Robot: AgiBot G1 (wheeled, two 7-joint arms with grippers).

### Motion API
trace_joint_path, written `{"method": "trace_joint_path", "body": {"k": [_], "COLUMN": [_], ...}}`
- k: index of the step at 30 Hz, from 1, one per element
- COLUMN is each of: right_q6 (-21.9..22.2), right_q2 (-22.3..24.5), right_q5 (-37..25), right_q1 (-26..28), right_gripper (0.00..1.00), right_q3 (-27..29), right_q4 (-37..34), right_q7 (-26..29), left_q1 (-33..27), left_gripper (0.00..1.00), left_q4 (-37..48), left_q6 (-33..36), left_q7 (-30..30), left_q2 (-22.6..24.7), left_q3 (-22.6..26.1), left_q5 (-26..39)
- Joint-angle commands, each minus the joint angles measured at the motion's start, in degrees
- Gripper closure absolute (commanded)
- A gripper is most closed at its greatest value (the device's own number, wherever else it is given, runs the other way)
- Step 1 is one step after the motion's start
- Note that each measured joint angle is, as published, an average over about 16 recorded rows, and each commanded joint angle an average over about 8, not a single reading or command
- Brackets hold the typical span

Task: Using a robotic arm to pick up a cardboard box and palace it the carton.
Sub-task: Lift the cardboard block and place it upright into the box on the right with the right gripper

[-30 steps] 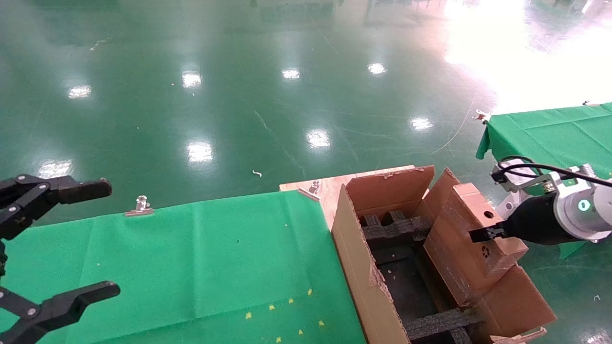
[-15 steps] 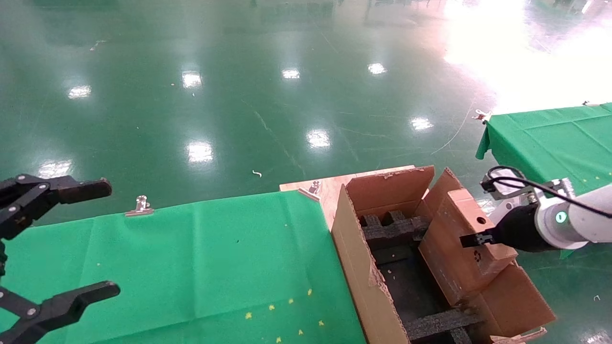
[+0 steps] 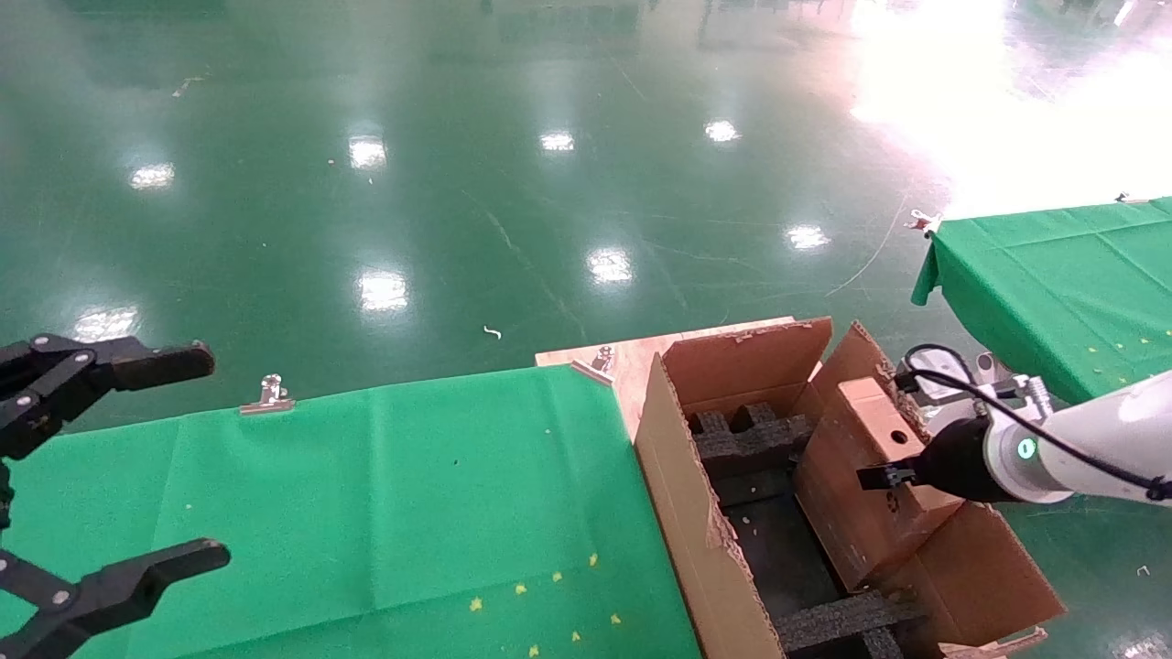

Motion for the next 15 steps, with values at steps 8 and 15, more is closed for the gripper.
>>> {"method": "trace_joint_path", "body": {"k": [8,15], "right_q6": [3.39,4.87], "right_q2": [-1.32,-2.47], "right_q5": [-2.47,-3.79], "right_q1": [-3.88,-6.56], "right_gripper": [1.0,1.0], "right_q3": [-1.22,-2.12], "right_q4": [-0.67,-1.92], "right_q7": [3.24,5.22], "left_q1": [0.0,0.0], "left_gripper": [0.0,0.0], "left_q4": [0.0,0.0], "left_q6": [0.0,0.0], "left_q7": [0.0,0.0], "left_q2": [0.0,0.0], "left_q3": [0.0,0.01], "left_q5": [0.0,0.0]}}
